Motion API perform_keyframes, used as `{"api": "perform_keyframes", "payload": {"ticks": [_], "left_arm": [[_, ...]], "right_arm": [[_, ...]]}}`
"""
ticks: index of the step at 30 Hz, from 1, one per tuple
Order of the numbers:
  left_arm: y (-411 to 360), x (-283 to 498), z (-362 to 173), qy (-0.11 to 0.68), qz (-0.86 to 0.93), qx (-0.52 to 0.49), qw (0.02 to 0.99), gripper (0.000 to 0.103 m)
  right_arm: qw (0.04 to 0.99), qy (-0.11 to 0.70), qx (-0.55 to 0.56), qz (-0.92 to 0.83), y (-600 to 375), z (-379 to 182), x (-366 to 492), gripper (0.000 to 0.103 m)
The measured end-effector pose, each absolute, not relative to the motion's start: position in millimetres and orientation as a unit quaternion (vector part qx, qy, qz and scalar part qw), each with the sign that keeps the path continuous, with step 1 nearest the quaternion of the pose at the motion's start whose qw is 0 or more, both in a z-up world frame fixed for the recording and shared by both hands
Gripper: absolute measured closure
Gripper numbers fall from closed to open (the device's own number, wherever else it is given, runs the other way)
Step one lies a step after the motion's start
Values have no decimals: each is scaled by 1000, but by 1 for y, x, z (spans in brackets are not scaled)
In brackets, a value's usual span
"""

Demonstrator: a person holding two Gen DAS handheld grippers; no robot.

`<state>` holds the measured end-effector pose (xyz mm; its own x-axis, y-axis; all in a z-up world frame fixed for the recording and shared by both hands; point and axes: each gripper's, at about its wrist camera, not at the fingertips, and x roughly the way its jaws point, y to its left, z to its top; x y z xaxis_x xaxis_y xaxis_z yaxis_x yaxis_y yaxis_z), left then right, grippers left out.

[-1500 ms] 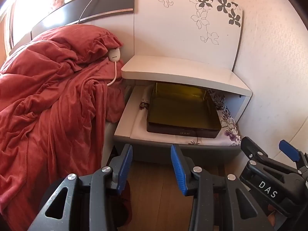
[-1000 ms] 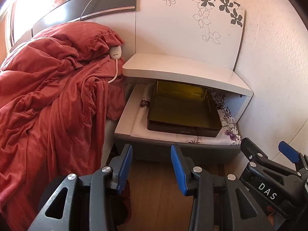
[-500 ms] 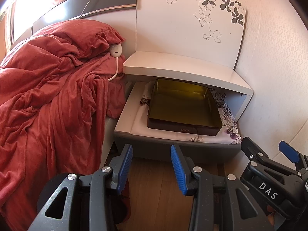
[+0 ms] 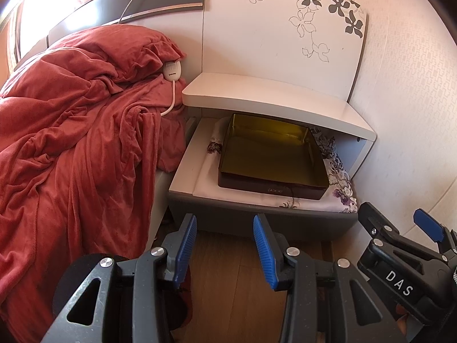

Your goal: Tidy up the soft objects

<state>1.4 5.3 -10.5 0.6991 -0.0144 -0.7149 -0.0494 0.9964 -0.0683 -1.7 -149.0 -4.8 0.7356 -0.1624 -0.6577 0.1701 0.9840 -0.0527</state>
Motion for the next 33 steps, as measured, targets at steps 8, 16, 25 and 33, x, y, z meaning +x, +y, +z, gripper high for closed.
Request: {"api": "perform_keyframes", "payload": {"ticks": [8, 16, 25, 33], "left_arm": [[3, 1, -11, 389, 11, -42, 920, 61], [5, 2, -11, 391, 10, -44, 919, 61], [7, 3, -11, 394, 8, -48, 918, 61], [8, 3, -13, 396, 8, -50, 917, 61]], "right_arm": [[932, 352, 5, -89, -149, -5, -2, 0], [932, 352, 3, -89, -149, -6, -2, 0], [932, 353, 2, -88, -148, -6, -2, 0], [931, 354, 0, -86, -148, -6, -2, 0]]}}
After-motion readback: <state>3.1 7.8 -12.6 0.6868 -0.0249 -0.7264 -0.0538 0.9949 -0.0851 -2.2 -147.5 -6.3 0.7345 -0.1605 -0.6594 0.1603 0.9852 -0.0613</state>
